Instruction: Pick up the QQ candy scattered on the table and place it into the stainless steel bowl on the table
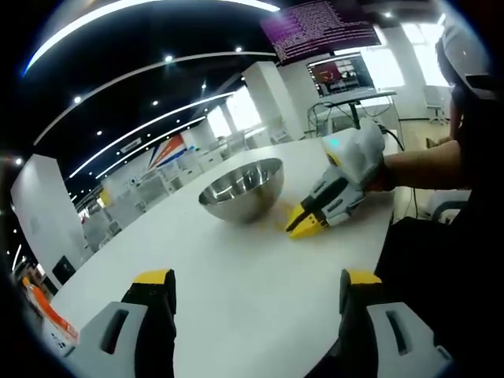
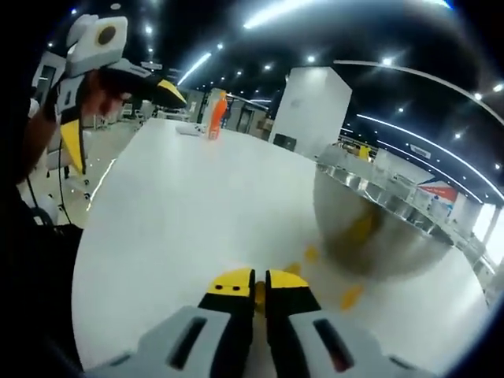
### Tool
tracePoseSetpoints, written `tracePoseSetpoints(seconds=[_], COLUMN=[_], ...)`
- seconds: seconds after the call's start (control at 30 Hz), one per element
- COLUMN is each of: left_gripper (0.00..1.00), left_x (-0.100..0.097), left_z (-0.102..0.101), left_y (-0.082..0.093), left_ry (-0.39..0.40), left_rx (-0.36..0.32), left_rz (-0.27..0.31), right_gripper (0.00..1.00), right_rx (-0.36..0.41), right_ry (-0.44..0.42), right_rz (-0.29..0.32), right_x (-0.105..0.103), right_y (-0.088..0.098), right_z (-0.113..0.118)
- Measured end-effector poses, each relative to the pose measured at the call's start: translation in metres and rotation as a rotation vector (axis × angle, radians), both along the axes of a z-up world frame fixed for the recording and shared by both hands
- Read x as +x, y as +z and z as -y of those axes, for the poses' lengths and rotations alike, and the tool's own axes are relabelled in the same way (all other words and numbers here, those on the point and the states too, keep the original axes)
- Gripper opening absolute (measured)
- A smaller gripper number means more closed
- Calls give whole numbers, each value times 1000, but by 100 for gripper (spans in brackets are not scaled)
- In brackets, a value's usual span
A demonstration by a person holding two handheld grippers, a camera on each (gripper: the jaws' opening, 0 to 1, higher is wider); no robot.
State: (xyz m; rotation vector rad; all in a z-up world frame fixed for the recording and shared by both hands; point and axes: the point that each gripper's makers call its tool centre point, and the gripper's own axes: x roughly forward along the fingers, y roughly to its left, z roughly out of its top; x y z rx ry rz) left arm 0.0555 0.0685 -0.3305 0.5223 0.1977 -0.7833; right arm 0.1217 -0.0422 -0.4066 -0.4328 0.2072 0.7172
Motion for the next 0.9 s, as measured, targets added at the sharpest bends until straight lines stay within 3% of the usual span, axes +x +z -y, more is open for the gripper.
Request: tracePoseSetpoints(seconds=[0.33, 0.6, 0.9], left_gripper=[86, 87, 87], left_x=[0, 1, 2], left_z=[-1, 0, 0], left_y=[4, 5, 4], left_ry=[5, 5, 5], left_rx=[-11, -17, -17], left_rz=[8, 8, 8], right_gripper=[5, 5, 5], right_rx=[-1, 70, 115], right_ry=[1, -2, -2], right_rz=[-9, -17, 26], right_x=[-2, -3, -7], right_y=[3, 23, 52], right_z=[1, 3, 6])
